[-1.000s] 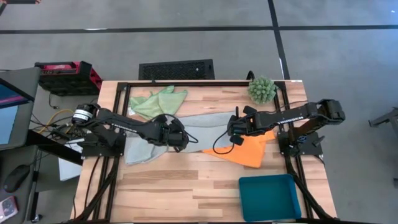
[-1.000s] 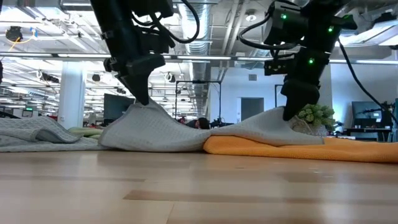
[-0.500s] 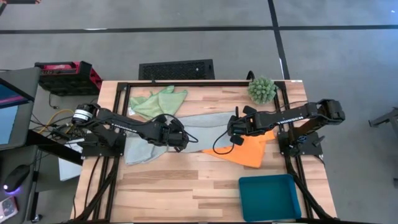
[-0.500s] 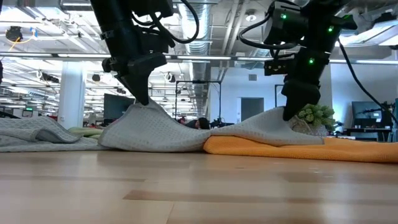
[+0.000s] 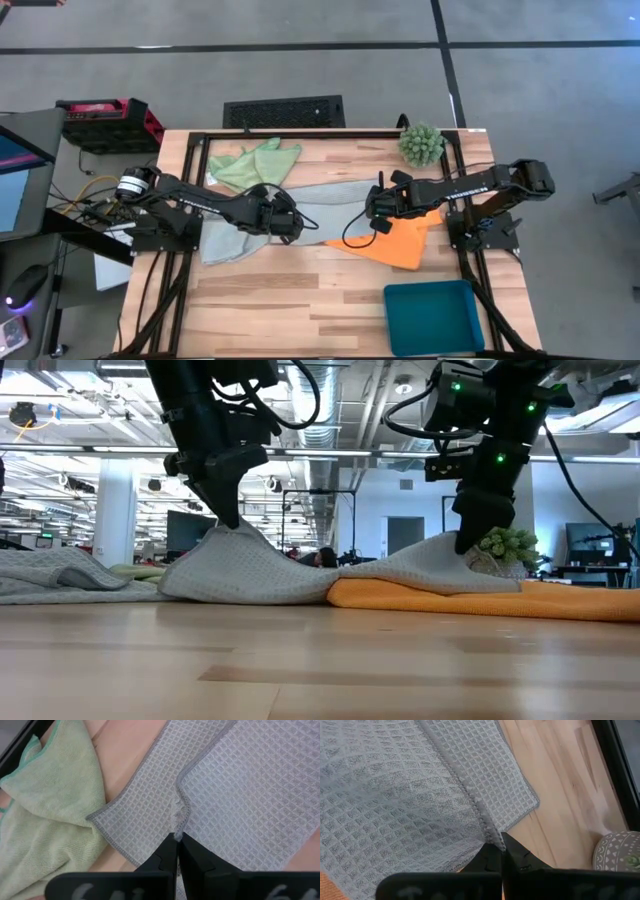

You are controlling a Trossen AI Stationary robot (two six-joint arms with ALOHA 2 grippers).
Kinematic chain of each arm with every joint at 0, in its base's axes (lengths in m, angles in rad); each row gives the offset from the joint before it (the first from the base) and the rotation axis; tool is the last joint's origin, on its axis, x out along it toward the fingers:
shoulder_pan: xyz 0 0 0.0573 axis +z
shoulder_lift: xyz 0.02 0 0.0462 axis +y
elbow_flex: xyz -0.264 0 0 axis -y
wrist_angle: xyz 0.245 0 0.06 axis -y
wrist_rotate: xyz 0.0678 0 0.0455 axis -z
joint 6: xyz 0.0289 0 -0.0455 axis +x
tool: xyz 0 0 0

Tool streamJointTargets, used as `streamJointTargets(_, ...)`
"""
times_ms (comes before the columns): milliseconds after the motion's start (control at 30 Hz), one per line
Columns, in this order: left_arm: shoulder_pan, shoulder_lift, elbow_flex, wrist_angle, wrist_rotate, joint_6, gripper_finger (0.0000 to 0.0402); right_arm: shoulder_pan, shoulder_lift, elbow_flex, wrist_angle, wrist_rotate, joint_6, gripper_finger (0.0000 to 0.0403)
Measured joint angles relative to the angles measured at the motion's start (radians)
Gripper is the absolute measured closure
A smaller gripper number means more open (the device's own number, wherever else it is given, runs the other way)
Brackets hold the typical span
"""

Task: Fold microfiber towels
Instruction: Fold the bottom gray towel

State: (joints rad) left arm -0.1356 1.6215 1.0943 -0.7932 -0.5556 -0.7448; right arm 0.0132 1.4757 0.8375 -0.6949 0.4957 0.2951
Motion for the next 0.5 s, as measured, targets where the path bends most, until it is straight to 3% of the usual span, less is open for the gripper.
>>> streamJointTargets(500,0.002,0.000,0.000,0.000,-0.002,0.000,0.0401,-0.007,0.000,0.000,0.014,0.000,0.003,0.0396)
